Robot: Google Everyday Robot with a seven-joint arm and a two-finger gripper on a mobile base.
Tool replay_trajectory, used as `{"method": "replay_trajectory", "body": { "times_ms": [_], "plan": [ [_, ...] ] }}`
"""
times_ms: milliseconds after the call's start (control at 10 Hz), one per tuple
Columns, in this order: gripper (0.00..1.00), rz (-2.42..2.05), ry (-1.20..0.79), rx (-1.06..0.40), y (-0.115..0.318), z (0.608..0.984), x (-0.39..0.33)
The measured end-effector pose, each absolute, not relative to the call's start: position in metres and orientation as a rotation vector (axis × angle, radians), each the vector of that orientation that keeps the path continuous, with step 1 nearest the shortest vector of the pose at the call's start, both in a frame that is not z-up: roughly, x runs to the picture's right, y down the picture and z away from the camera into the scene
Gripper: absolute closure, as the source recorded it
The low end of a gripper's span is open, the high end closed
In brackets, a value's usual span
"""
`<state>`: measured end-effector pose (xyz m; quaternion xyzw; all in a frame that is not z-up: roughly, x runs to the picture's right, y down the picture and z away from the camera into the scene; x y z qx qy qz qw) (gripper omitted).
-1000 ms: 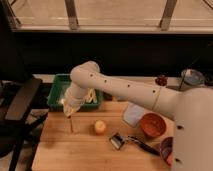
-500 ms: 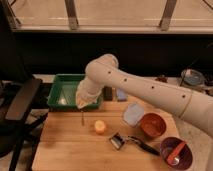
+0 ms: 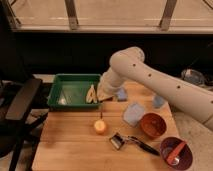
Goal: Place fork in red bowl
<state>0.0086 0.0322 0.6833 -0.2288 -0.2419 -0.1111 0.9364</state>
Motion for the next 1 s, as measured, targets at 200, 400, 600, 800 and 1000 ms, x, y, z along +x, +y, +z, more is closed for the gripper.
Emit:
{"method": "replay_trajectory", "body": {
  "times_ms": [200, 400, 600, 800, 1000],
  "plan": [
    [1.0, -0.154, -0.486, -0.471, 0.03, 0.687, 0.045],
    [1.0, -0.158, -0.489, -0.472, 0.03, 0.688, 0.042],
    [1.0, -0.157, -0.489, -0.473, 0.03, 0.688, 0.043],
    [1.0, -0.153, -0.488, -0.472, 0.03, 0.688, 0.044],
    [1.0, -0.135, -0.471, -0.465, 0.027, 0.69, 0.046]
  ]
}}
